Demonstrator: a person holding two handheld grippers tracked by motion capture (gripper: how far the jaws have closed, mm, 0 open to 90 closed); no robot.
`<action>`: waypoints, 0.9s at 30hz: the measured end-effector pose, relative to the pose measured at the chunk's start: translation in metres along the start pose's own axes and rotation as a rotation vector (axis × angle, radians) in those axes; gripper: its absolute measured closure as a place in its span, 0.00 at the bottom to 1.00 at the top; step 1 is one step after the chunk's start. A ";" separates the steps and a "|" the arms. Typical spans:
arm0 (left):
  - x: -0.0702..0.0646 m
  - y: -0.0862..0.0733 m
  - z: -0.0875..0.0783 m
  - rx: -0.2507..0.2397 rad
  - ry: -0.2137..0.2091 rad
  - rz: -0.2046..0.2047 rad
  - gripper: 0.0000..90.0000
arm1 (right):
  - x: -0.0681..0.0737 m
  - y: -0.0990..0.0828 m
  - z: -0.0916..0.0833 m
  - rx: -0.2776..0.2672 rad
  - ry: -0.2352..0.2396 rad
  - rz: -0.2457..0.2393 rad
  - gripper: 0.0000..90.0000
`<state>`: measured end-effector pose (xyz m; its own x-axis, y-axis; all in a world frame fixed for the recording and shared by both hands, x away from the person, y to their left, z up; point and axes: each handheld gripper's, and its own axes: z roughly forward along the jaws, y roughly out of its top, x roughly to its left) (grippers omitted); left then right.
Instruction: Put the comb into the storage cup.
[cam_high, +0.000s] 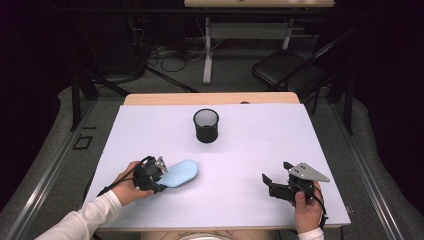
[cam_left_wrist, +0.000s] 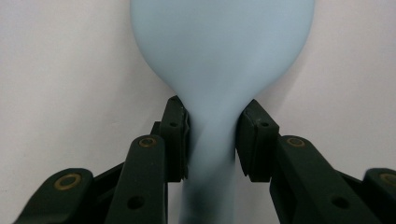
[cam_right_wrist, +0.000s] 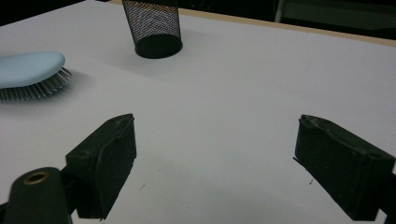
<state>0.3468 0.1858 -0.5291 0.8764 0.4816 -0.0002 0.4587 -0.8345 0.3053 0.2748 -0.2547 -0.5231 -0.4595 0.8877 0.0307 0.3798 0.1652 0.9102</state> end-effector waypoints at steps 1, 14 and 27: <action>0.000 0.000 0.000 0.002 -0.002 0.002 0.75 | 0.000 0.000 0.000 0.001 0.000 0.001 0.14; 0.001 -0.002 0.000 -0.008 -0.011 0.017 0.76 | 0.000 0.000 0.000 0.004 0.000 0.001 0.14; 0.001 -0.004 -0.001 -0.021 -0.011 0.020 0.77 | 0.000 0.000 0.001 0.007 -0.001 0.004 0.14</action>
<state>0.3457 0.1895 -0.5298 0.8871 0.4616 -0.0038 0.4376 -0.8383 0.3252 0.2754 -0.2548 -0.5236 -0.4571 0.8888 0.0337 0.3869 0.1646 0.9073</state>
